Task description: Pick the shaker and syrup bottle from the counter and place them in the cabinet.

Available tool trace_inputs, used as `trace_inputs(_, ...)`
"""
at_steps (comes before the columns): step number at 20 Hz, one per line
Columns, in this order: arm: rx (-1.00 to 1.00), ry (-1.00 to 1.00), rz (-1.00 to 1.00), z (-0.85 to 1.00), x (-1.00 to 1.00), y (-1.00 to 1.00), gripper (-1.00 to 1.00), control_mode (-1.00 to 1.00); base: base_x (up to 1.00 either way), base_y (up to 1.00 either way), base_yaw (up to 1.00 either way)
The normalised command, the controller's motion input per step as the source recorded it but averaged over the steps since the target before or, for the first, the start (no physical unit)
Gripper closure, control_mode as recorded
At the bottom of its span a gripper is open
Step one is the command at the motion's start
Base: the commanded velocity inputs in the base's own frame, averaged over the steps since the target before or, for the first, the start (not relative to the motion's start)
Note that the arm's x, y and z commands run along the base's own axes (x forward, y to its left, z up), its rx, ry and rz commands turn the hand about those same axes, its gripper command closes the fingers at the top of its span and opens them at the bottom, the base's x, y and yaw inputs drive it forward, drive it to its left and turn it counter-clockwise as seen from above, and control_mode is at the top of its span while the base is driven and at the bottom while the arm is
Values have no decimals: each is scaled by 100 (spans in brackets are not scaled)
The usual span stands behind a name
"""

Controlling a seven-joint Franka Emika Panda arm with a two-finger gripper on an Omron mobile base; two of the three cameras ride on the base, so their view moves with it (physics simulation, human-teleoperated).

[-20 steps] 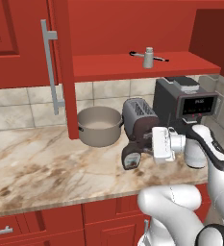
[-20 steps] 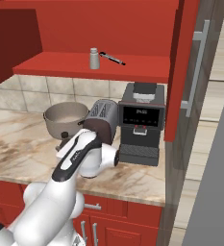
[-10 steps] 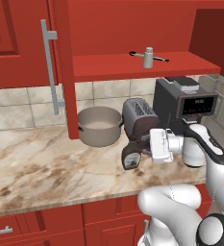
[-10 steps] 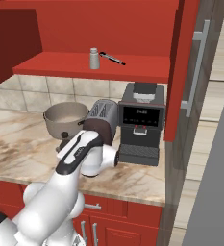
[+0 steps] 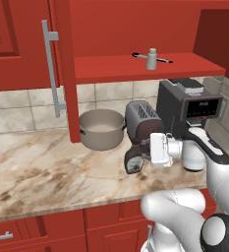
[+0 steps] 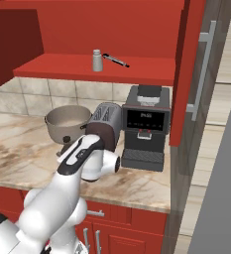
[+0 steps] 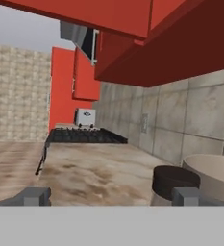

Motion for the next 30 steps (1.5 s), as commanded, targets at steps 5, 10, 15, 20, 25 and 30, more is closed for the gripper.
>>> trace_inputs(5,0,0,-4,-3,15,0,-100,-100,0,0,0)
trace_inputs(10,0,0,-3,-3,15,0,-100,-100,0,0,0)
trace_inputs(15,0,0,-3,-4,15,0,-100,-100,0,0,0)
trace_inputs(20,0,0,-3,-6,13,0,-100,-100,0,0,0)
trace_inputs(25,0,0,-3,-8,14,0,-100,-100,0,0,0)
trace_inputs(30,0,0,-3,-10,16,0,-100,-100,0,0,0)
